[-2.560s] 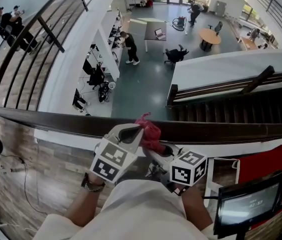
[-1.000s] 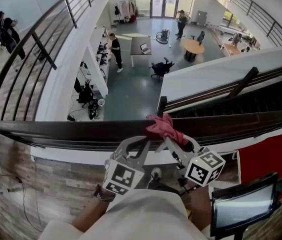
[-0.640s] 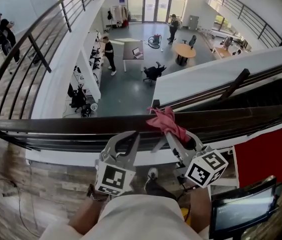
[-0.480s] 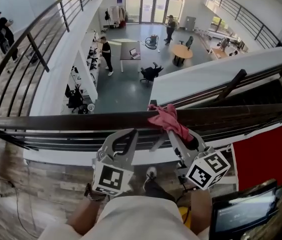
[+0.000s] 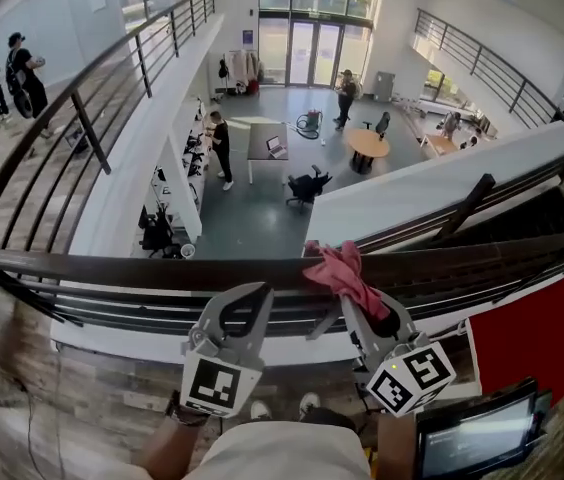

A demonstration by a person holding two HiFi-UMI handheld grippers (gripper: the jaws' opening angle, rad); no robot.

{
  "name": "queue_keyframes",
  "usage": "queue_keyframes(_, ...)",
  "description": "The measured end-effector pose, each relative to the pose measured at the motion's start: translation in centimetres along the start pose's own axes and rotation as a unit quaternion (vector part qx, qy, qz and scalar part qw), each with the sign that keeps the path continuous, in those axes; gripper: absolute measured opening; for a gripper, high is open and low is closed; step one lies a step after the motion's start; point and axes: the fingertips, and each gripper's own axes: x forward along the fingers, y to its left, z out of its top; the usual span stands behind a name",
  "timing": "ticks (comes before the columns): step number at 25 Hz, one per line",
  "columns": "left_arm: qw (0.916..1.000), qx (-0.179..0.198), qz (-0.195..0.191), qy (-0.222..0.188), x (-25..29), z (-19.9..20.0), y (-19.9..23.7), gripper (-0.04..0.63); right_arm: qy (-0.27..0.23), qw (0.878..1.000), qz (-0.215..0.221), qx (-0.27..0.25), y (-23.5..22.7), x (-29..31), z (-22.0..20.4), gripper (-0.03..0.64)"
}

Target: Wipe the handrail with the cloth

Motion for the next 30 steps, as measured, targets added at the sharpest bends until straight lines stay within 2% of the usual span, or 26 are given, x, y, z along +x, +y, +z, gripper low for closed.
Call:
queue_keyframes(8, 0.9980, 0.013, 0.043, -0.045, 1.1, 3.5, 1.4, 0.005, -0.029, 0.998, 0.011, -0.059, -1.2, 1.0, 3.5, 0.061)
queue_keyframes(11, 0.9977, 0.015, 0.049, -0.043, 1.8, 3.8, 1.4, 0.005, -0.030, 0.997, 0.019, -0.074, -1.6, 1.3, 4.1, 0.060)
queue_keyframes(14, 0.9974, 0.013, 0.056, -0.044, 2.3, 3.5, 1.3, 0.005, -0.017, 0.997, 0.020, -0.076, -2.0, 1.3, 3.8, 0.058)
queue_keyframes(18, 0.9964, -0.012, 0.065, -0.053, 2.5, 3.9, 1.3, 0.005, -0.001, 0.997, 0.020, -0.078, -2.4, 1.2, 2.9, 0.057)
queue_keyframes(25, 0.9969, 0.001, 0.069, -0.038, 2.6, 2.8, 1.2, 0.005, -0.006, 0.997, 0.023, -0.078, -2.7, 1.0, 2.8, 0.054)
queue_keyframes(30, 0.9955, -0.026, 0.065, -0.064, 2.1, 3.9, 0.9, 0.005, -0.012, 0.997, 0.028, -0.072, -2.6, 0.8, 2.8, 0.054)
